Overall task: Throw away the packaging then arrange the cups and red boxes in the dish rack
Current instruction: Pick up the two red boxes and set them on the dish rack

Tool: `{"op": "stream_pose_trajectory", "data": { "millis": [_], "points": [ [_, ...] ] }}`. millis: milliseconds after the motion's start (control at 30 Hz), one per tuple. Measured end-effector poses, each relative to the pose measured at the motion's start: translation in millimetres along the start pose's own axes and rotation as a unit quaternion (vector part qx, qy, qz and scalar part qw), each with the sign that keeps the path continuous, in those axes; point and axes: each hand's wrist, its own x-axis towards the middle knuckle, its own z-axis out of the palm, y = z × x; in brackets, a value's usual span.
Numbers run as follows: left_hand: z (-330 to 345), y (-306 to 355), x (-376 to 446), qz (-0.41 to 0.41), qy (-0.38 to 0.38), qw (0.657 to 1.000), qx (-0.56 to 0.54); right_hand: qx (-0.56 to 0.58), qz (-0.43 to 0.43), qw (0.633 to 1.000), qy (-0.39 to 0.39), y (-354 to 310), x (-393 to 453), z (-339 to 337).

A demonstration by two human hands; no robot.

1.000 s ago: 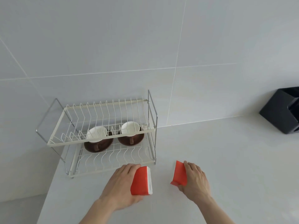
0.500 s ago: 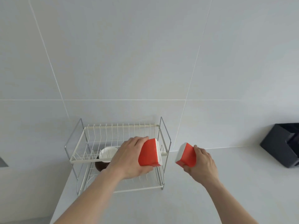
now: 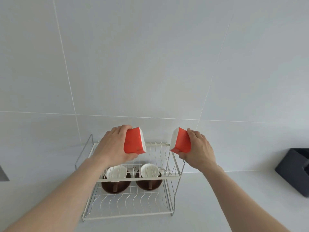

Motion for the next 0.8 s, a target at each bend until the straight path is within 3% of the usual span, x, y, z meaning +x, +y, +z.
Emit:
{"op": "stream_pose_trajectory", "data": {
  "millis": [267, 800],
  "points": [
    [7.0, -47.0, 1.6, -0.029, -0.028, 0.999, 0.029, -0.015, -0.059, 0.997, -0.054, -36.7, 21.6, 31.1],
    [57.6, -97.3, 7.1, -0.052, -0.106, 0.992, 0.032, -0.012, -0.071, 0.988, -0.135, -45.9, 31.2, 105.3]
  ]
}}
